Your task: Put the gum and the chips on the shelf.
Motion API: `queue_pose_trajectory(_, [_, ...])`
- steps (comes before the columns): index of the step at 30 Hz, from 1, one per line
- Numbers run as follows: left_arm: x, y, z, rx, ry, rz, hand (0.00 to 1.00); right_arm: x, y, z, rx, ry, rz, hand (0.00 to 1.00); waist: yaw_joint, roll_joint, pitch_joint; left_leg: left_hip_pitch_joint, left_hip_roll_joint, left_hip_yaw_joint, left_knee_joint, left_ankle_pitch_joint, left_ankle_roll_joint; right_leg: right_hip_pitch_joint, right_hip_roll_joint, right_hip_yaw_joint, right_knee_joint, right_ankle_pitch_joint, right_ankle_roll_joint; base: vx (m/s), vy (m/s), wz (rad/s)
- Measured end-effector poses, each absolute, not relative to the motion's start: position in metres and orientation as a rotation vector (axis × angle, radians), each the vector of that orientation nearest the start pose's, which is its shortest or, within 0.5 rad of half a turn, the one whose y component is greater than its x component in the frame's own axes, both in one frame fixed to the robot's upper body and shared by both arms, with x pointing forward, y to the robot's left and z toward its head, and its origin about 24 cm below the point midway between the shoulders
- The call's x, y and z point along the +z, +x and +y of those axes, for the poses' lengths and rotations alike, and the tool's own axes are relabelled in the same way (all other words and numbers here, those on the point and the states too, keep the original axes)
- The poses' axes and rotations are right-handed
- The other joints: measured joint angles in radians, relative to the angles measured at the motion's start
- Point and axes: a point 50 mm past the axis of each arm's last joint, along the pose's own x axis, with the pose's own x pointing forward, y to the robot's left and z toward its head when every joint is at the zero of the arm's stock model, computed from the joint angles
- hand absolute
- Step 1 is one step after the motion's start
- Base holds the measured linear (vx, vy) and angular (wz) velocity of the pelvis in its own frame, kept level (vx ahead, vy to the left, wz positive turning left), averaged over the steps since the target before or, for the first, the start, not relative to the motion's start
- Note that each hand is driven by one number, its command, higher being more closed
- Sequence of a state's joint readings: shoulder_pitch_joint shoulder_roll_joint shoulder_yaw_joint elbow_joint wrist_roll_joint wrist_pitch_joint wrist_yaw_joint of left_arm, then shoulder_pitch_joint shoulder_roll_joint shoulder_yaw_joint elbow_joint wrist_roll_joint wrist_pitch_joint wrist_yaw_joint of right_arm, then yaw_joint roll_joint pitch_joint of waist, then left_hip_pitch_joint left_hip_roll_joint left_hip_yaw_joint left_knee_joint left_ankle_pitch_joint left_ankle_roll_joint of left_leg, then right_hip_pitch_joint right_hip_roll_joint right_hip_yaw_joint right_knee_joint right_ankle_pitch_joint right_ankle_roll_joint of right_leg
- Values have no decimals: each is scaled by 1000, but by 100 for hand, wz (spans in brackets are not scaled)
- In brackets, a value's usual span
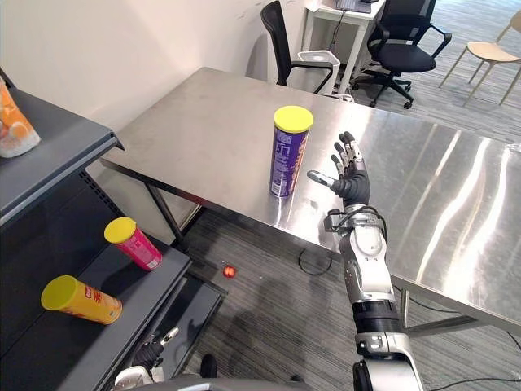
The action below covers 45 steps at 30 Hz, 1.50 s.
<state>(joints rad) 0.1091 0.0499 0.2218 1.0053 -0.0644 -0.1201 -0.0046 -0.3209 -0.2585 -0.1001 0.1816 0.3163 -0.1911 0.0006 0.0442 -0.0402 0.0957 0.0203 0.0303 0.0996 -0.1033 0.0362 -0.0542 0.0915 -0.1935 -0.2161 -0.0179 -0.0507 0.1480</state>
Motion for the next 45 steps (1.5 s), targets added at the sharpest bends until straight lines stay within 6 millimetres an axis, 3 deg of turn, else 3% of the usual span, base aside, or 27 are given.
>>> queue_pose_trajectory(14, [-151, 108, 204, 299, -110, 935, 0, 127, 337, -196, -39, 80, -317, 0, 39, -2, 29, -2, 0, -10, 0, 5, 0, 3, 1, -11, 0, 0, 0, -2, -2, 1])
queue_pose_trajectory(26, [-150, 109, 204, 303, -113, 930, 0, 133, 347, -190, -31, 78, -315, 0, 44, -2, 33, -12, -2, -28, 0, 8, 0, 4, 0, -27, 0, 0, 0, -1, -5, 4])
queue_pose_trajectory(27, [-150, 109, 204, 303, -113, 930, 0, 133, 348, -189, -29, 77, -310, 100, 44, -2, 33, -12, -2, -28, 0, 8, 0, 4, 0, -27, 0, 0, 0, 0, 0, 0])
queue_pose_trajectory(45, [-148, 112, 205, 305, -105, 916, 0, 139, 358, -175, 19, 23, -298, 100, 45, -3, 51, -14, 0, -23, 0, 10, 0, 2, 0, -22, -2, 0, 0, 0, 0, 0])
